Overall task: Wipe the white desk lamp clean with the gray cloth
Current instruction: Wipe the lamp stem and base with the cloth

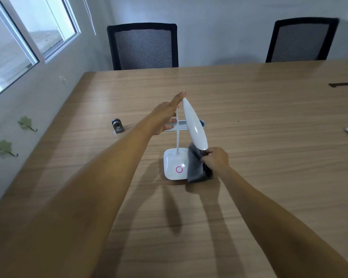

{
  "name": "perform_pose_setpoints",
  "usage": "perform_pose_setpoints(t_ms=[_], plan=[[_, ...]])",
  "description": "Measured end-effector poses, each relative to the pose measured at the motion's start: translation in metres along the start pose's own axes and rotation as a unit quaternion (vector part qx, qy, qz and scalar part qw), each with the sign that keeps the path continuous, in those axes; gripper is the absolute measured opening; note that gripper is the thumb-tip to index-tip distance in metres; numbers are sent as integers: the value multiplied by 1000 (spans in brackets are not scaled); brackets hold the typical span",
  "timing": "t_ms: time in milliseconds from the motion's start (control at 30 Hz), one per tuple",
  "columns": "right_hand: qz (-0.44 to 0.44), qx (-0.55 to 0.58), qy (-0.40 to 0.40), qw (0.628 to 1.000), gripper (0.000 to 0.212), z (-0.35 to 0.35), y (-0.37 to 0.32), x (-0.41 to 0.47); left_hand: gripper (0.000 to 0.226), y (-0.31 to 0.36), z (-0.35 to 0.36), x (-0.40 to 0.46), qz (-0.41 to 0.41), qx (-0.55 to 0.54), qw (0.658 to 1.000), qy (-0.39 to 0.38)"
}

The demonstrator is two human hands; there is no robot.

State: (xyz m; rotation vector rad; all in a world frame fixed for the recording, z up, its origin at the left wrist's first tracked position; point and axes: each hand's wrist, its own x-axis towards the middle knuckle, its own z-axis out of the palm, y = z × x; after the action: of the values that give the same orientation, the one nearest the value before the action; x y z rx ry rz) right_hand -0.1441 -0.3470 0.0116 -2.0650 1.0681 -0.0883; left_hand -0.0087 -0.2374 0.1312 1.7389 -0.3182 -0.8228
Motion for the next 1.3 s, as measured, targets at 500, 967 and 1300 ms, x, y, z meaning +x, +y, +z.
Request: perform_pose_setpoints(t_ms=[500,967,1300], plan=[[5,-17,10,1000,14,-2,-7,0,93,-1,1,0,4,-11,1000,-3],[-16,-11,33,999,15,-4,-21,-9,103,-1,0,1,3,-15,1000,0],[-247,-220,38,943,13,44,-44,-64,103,-1,-1,2,2,0,1000,-6]])
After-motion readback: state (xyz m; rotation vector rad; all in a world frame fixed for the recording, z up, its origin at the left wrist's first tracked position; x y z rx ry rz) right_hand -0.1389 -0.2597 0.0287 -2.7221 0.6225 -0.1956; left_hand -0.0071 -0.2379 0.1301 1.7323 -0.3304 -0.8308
